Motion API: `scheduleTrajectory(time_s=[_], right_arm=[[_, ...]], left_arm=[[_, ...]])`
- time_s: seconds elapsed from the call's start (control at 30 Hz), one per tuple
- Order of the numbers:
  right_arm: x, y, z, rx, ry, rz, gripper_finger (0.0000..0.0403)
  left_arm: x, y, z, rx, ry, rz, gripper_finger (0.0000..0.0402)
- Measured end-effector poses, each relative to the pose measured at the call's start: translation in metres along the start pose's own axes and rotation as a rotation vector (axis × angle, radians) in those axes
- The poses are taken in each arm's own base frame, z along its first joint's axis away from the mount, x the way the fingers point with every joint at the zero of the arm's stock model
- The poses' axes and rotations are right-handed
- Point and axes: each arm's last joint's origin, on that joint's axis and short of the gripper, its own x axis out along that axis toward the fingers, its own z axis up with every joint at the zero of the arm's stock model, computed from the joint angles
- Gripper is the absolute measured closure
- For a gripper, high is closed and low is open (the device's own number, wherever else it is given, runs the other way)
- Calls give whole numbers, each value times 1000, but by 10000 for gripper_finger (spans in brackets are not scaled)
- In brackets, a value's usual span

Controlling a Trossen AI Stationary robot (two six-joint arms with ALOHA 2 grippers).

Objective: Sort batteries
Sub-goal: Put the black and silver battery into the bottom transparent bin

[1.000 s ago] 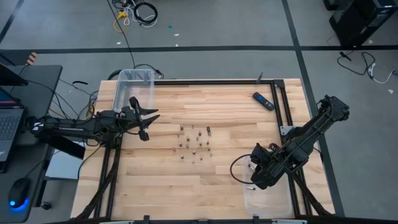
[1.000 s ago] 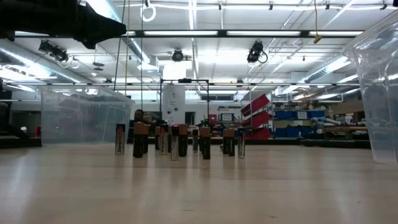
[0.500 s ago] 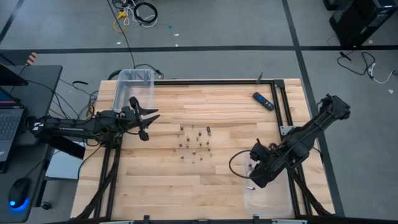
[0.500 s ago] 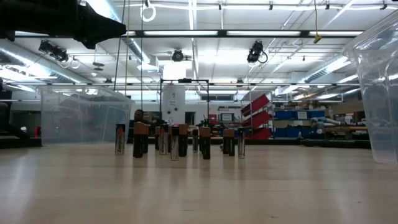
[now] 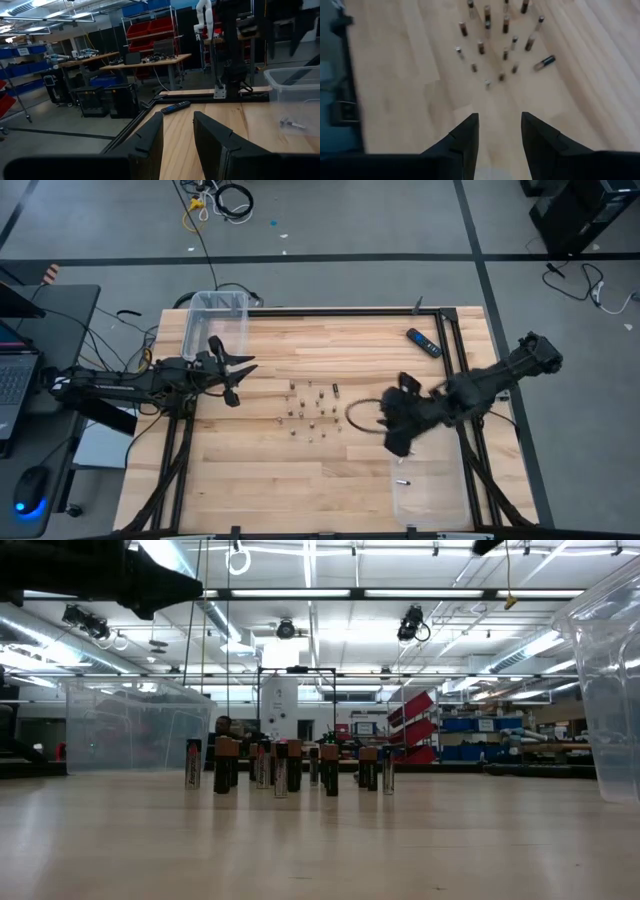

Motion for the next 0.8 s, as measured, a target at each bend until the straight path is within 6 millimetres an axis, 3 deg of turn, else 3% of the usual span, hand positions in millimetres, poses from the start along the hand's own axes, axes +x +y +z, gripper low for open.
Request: scheduleTrajectory(time_s=[0.4, 0.63, 0.8], right_arm=[[86, -5, 49, -265, 6, 86, 273], [138, -1, 45, -399, 129, 76, 274], [161, 4, 36, -434, 212, 88, 274]], left_arm=[[0, 0, 0, 1, 4, -1, 295], [0, 0, -1, 1, 5, -1, 295], [0, -1, -3, -10, 29, -5, 295]])
